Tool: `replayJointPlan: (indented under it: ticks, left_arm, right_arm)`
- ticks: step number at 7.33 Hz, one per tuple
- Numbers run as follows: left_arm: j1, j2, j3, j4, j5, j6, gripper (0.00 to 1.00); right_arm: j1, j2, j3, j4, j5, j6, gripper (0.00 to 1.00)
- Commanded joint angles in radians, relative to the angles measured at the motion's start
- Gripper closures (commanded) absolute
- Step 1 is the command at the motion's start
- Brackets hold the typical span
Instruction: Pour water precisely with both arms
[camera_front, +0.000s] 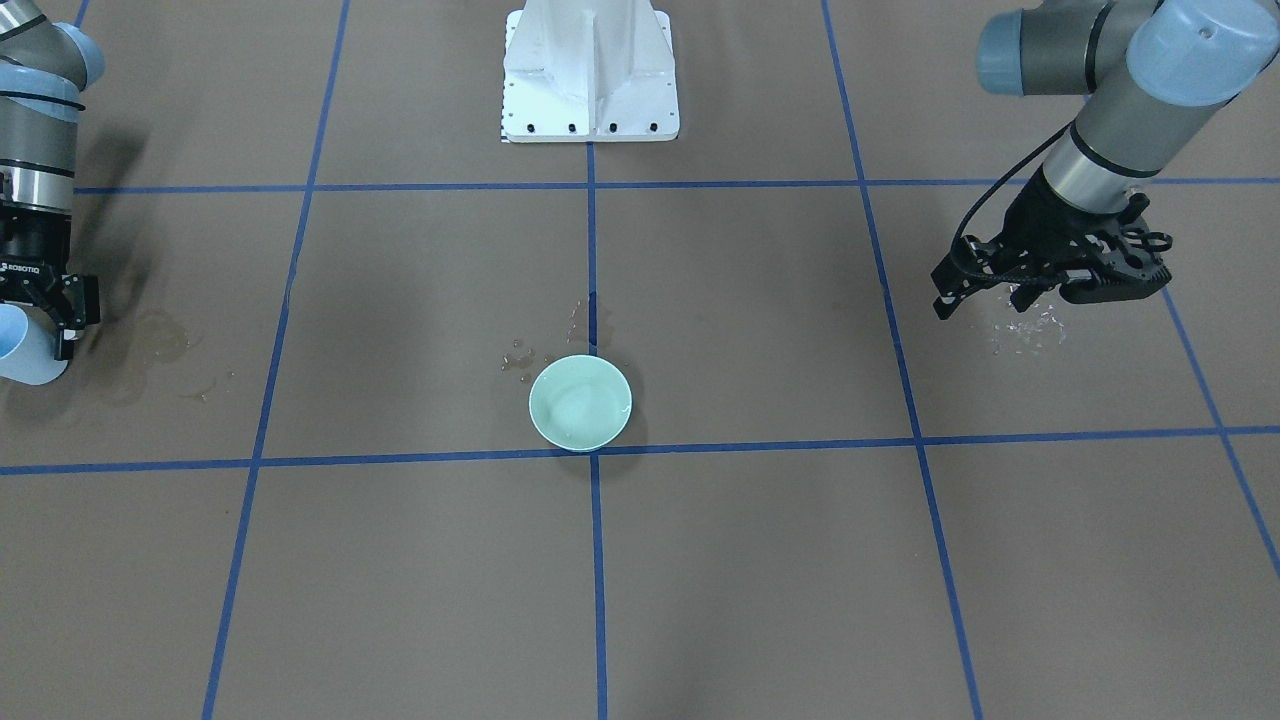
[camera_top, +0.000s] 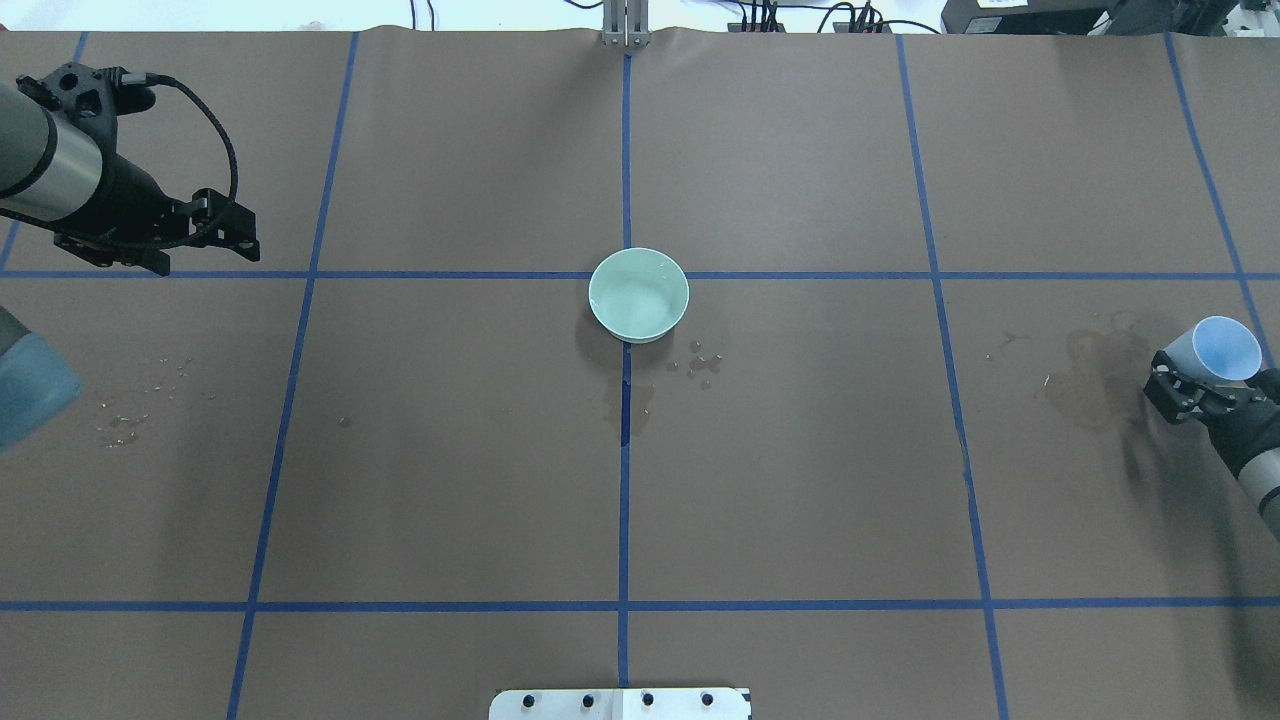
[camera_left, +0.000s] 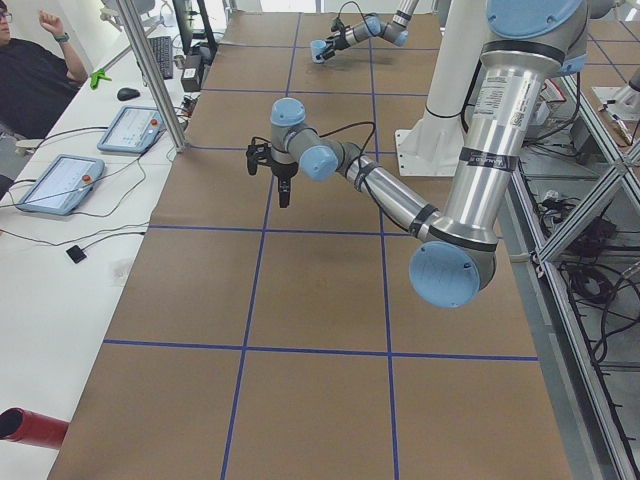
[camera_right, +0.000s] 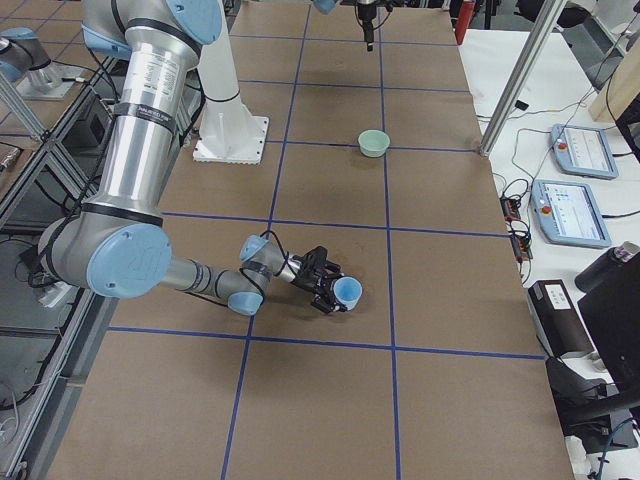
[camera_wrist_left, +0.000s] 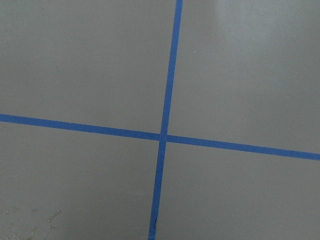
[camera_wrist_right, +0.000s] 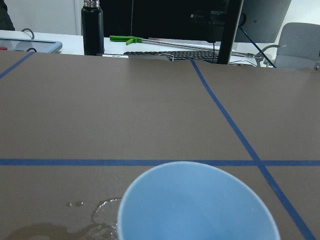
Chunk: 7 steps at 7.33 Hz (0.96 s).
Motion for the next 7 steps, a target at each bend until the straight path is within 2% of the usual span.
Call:
replayJointPlan:
  ticks: [1,7]
  left_arm:
    - [0.000,-0.002,0.000,0.000,0.000,0.001,0.00]
    - [0.000,0.000,0.003,0.000,0.000,0.001,0.00]
  right_arm:
    - [0.000,-0.036,0.001,0.063,0.014,-0.037,0.01]
    - [-0.009,-0.036,0.026,0.064,0.014,-0.036,0.01]
